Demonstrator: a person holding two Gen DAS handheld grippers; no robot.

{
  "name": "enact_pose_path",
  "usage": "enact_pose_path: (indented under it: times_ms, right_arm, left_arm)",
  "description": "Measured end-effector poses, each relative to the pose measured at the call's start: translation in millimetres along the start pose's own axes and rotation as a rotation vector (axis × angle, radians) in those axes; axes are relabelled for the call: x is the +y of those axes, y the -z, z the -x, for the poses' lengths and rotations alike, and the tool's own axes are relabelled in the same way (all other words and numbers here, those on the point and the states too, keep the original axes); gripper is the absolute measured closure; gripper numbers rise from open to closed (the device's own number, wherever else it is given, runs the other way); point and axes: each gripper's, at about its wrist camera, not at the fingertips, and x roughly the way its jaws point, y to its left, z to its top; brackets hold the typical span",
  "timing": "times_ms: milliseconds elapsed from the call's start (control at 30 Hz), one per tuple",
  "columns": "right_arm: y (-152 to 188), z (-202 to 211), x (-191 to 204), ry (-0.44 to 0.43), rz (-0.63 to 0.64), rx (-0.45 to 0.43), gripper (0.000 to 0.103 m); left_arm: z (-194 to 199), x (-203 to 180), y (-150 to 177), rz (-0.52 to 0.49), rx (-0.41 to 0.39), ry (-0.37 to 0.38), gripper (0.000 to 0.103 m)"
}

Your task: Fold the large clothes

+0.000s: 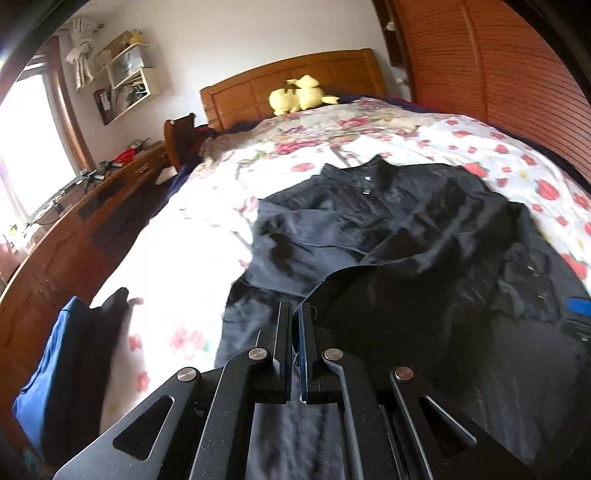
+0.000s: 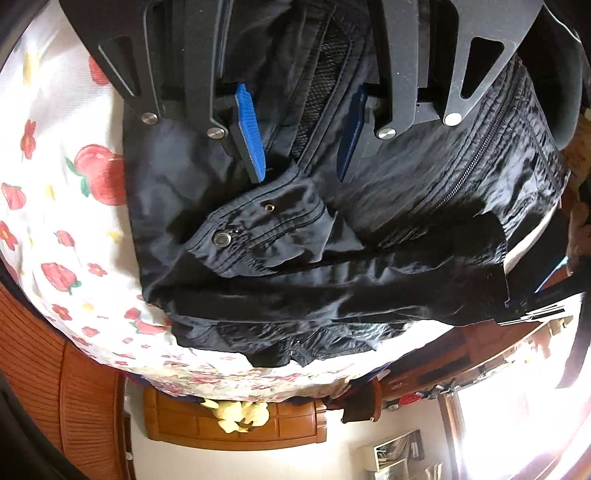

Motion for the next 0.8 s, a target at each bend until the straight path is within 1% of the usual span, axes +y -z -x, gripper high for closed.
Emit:
enact_pose_path:
  times_ms: [167,300,367,433,500,633,667,733,767,800]
  right_arm:
    - [-2,0,1,0.016,0.007,-0.005,0.062]
    - [-3,-6,5,0.037,0.021,0.002,0.062]
    - [-4,-7,7,0.038,0.031,-0.006,0.062]
    - [-5,-8,8,0.028,0.038,-0.010,0.062]
    - [-8,-8,10,0.020,0.036,-0.022,0.062]
    - [-15,-6,11,0.024,0.021,-0.055,0.061]
    - [-17,-5,12,0.022,0.017,-0.063,0.059]
    - [-21,-3,13,0.013,0.004,-0.089,0.024]
    - [-23,-3,14,0.008,-0.002,-0.099,0.022]
    - [-25,-3,15,0.006,-0.005,-0.102,0.022]
  left_arm:
    - [-17,0,2,-0.001,0.029,-0.005,0.100]
    - [-15,6,8,0.032,0.042,0.024,0.095]
    - [-11,8,16,0.045,0.051,0.063,0.088]
    - [-3,11,22,0.057,0.052,0.101,0.072]
    - [5,9,30,0.053,0.052,0.140,0.064]
    - [25,-4,50,0.022,0.048,0.221,0.058]
    - [28,-9,54,0.010,0.048,0.234,0.058]
    - [28,-15,58,-0.010,0.048,0.257,0.058]
    - [28,-18,60,-0.019,0.052,0.268,0.058]
    - [29,-22,62,-0.025,0.053,0.276,0.058]
